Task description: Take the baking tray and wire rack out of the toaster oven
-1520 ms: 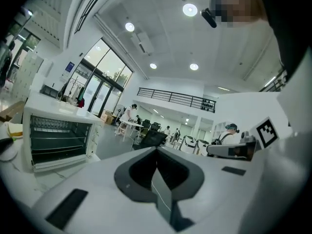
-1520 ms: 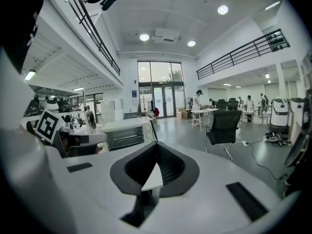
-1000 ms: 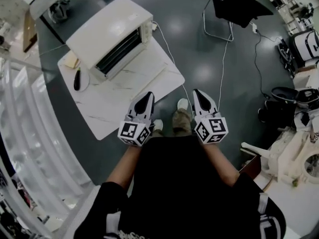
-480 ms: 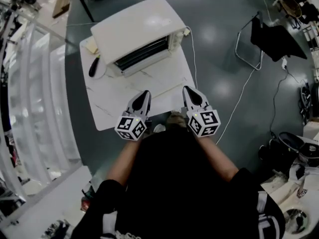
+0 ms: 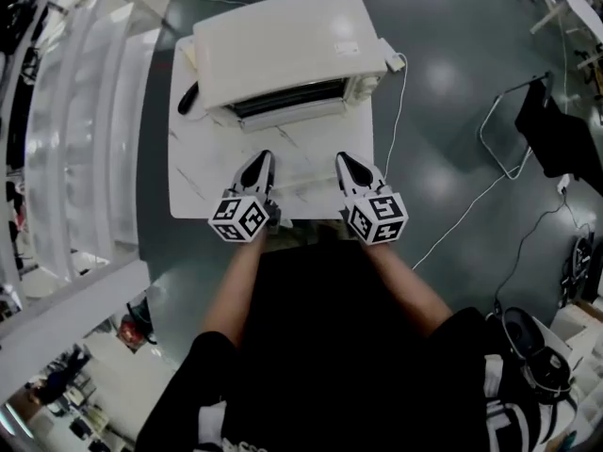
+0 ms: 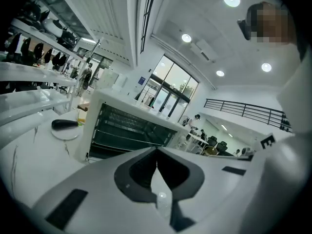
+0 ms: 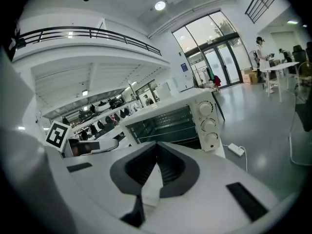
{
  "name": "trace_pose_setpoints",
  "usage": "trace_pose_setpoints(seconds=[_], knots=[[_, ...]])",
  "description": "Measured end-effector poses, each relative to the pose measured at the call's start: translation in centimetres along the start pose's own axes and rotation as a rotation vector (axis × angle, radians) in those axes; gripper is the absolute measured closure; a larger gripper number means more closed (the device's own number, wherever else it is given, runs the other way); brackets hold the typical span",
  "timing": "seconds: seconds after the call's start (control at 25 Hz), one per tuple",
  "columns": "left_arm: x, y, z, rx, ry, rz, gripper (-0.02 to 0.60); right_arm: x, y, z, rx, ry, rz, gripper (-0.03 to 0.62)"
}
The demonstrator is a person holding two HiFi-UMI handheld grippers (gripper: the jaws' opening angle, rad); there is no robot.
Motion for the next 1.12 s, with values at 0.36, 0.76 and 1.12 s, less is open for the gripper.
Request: trace_pose_setpoints(seconds=[0.36,0.76,1.12], knots=[[-0.5,2.3,-4.2,0.052,-0.061,0.086,0.56,-1.1,-2.6,-5.2,0.003,0.019,-0.064,0.571],[-0.3,8.1,-9.7,0.075,-0.13,0.307,0.555,-4.1,-5.0,-13.1,0.065,-0.013,-0.354,0.543],[-0.3,14.5,-15.1,0.037,-0.185,0.698,0.373,-6.8,-8.1,-20.0,0.035,-0.046,-0.685,0.444]])
Point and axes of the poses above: the fingertips, and each gripper's own axes: z backward along the fingers, y to its left, x out of its top, the point moved 1 cm from there along z, backward along the fingers, and after that the axes turned 14 degrees about z, right-handed, at the moved point
